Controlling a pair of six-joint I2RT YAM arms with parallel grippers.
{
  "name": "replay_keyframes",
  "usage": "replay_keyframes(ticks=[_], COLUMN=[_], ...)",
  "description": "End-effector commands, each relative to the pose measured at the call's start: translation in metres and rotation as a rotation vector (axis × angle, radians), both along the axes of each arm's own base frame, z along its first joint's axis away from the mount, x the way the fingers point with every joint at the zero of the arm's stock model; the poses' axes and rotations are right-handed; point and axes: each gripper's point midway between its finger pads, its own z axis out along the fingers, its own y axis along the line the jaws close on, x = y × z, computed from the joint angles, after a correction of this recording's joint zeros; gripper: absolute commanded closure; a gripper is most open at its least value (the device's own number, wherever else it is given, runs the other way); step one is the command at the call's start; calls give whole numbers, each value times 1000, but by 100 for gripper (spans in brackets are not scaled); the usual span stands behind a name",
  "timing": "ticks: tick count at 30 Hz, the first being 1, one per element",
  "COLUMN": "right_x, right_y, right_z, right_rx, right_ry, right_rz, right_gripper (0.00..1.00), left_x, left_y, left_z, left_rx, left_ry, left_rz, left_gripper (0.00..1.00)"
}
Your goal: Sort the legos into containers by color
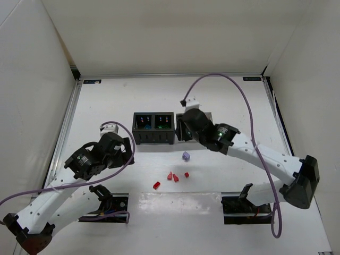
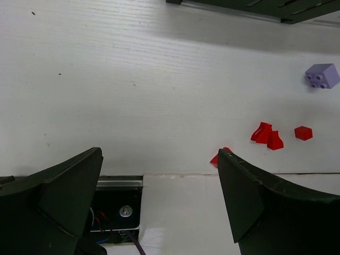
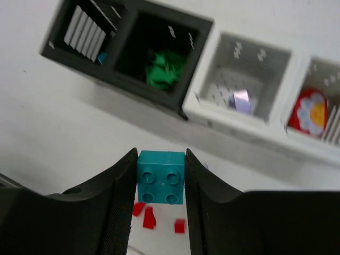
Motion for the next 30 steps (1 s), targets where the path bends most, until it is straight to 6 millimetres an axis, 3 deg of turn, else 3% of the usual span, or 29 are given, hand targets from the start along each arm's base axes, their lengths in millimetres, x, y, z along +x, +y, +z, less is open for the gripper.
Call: replay_keyframes(ticks=[1,2,3,4,5,6,7,8,13,16,23,27,30], right_x=[26,35,40,45,48,53,59,61,76,79,83,82,79], right_y=[42,51,69,76,86,96,113,122,165,173,181,179,176], right_z=[38,37,56,62,53,67,62,75,68,59,39,39,48], right_rx=[52,49,90,89,76,95,91,114,133,125,112,117,127], right_ry=[-94,-101,-119,-137,-122,-145,-148,-169,-139,-123,-74,-64,-70], right_rz=[184,202,248,268,289,298,339,350,421,431,440,459,465], right_gripper=[70,70,70,70,70,70,70,70,70,68,51,41,40], left_x=[4,3,4,3,4,5,7,8,12,12,11,12,12], left_y=[0,0,2,3,3,3,1,0,6,5,9,11,11], left_z=[4,4,3,3,3,4,7,10,18,20,19,22,22], left_rx=[-28,-31,-23,-21,-20,-16,-21,-11,30,30,46,43,43], left_ry=[-42,-43,-41,-46,-47,-51,-55,-55,-61,-69,-67,-79,-82], left_rz=[27,31,38,38,36,34,30,18,27,19,28,35,37], left_gripper=[0,0,0,0,0,0,0,0,0,0,0,0,0])
